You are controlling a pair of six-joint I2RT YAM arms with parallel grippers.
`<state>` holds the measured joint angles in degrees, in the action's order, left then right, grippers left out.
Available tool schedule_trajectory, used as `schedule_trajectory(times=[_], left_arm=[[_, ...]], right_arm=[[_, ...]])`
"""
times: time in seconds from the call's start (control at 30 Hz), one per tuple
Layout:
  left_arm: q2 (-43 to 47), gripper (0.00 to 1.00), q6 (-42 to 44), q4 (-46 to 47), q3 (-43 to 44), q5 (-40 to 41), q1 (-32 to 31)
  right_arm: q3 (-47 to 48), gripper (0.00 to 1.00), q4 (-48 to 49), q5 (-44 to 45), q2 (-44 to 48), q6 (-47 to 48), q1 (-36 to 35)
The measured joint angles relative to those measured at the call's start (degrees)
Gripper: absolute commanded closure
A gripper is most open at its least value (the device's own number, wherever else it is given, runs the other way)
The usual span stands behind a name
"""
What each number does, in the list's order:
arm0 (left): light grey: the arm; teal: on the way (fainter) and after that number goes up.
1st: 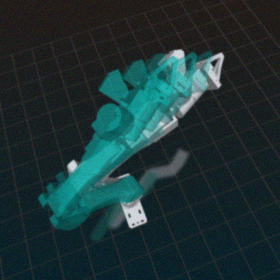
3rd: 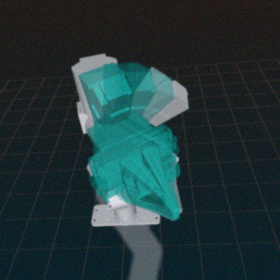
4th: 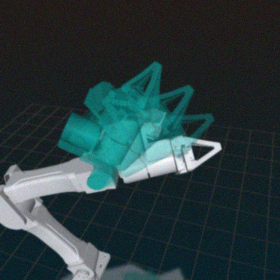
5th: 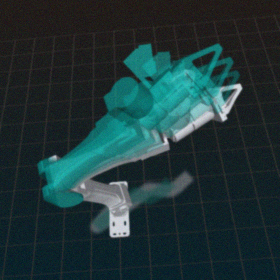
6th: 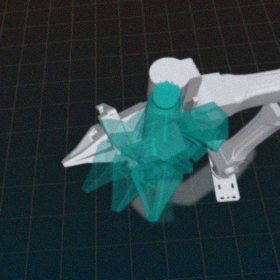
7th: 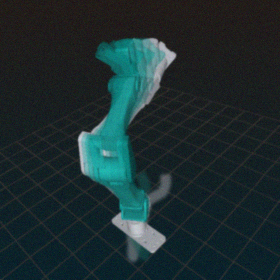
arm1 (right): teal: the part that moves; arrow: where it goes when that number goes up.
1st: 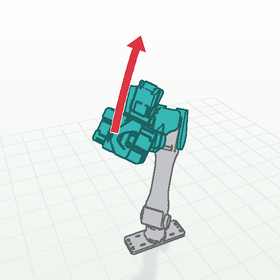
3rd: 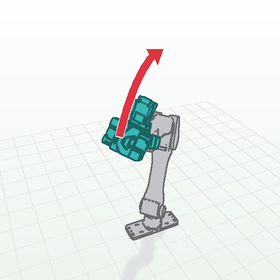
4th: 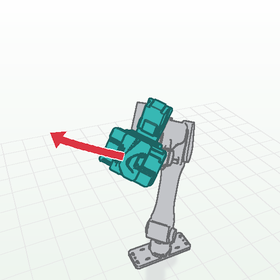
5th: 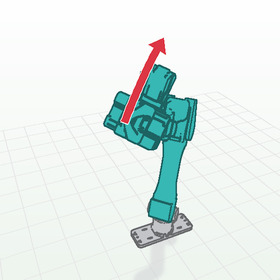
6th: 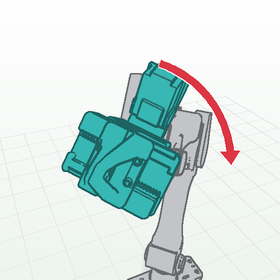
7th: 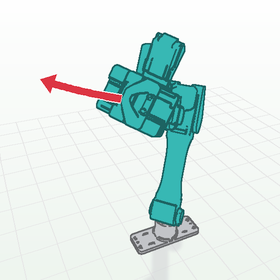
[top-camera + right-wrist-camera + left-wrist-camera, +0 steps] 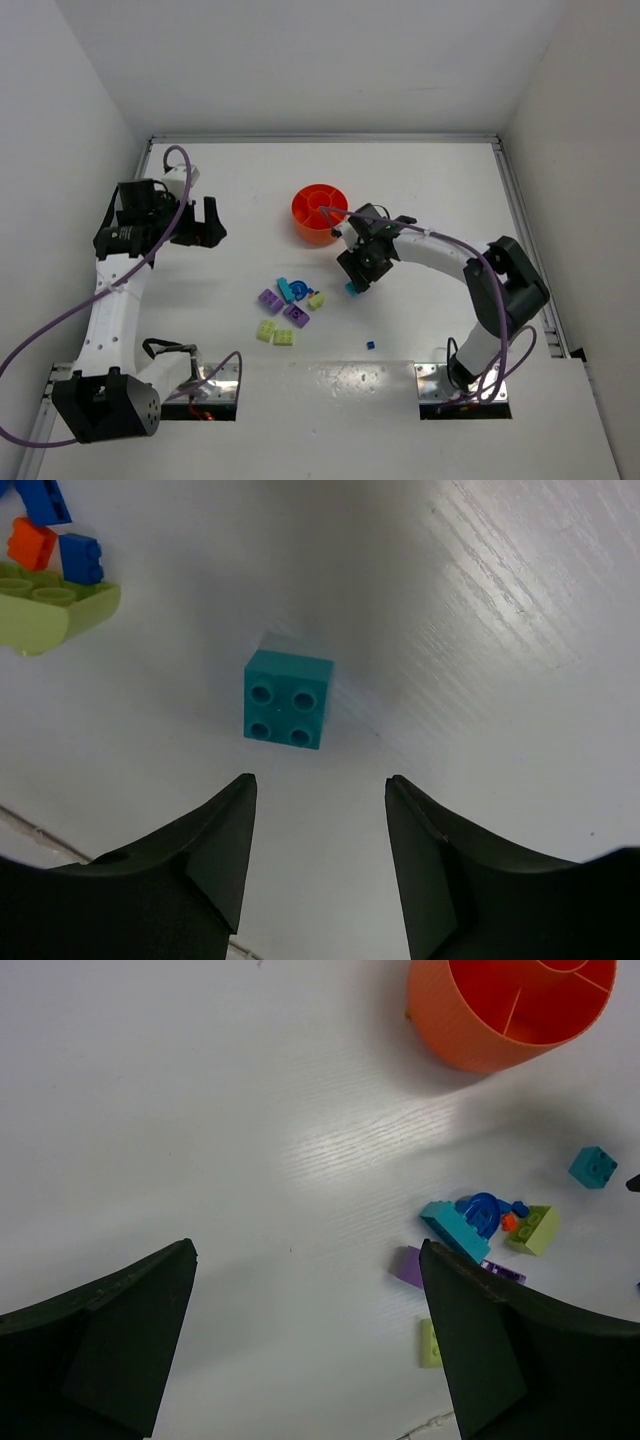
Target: Sort the legos into containers by color
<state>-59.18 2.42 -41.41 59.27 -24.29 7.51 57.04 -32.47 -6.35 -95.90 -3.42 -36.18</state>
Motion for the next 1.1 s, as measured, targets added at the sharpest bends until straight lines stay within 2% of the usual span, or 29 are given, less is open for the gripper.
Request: schedule_trajectory(times=[0.3,0.57,0.73,0.83,0.93,0.97,1.07,1.1], left_arm=[[0.00,0.00,-0.11,0.39,-0.63,0.37,0.00],[-0.98,0.00,-0.13,0.96,-0.63,0.28,0.00],[-1.11,0.00,-0.17,1.31,-0.63,0.20,0.00],[-1.49,0.00,-0.33,1.62,-0.63,0.17,0.00],[-2.01,0.00,-0.42,1.70,-0.63,0.17,0.00],[-2.14,0.00,-0.42,1.70,-0.63,0.20,0.00],[-2.34,0.00,-0.57,1.88,-0.66,0.22,0.00],[-2.34,0.00,-0.57,1.97,-0.68,0.22,0.00]], right_arm=[[0.57,0.44,1.14,0.26,-2.73,-1.20,-0.04],[2.86,0.35,1.38,-0.35,-5.07,-1.40,-0.85],[3.48,0.35,1.38,-0.66,-6.69,-1.42,-1.53],[4.07,0.41,1.38,-0.72,-8.33,-1.38,-1.92],[4.24,0.52,1.33,-0.68,-9.68,-1.49,-2.14],[4.37,0.59,1.18,-0.70,-9.75,-1.53,-2.19],[4.42,0.70,1.14,-0.70,-9.75,-1.57,-2.21],[4.42,0.80,1.18,-0.68,-9.73,-1.49,-2.21]])
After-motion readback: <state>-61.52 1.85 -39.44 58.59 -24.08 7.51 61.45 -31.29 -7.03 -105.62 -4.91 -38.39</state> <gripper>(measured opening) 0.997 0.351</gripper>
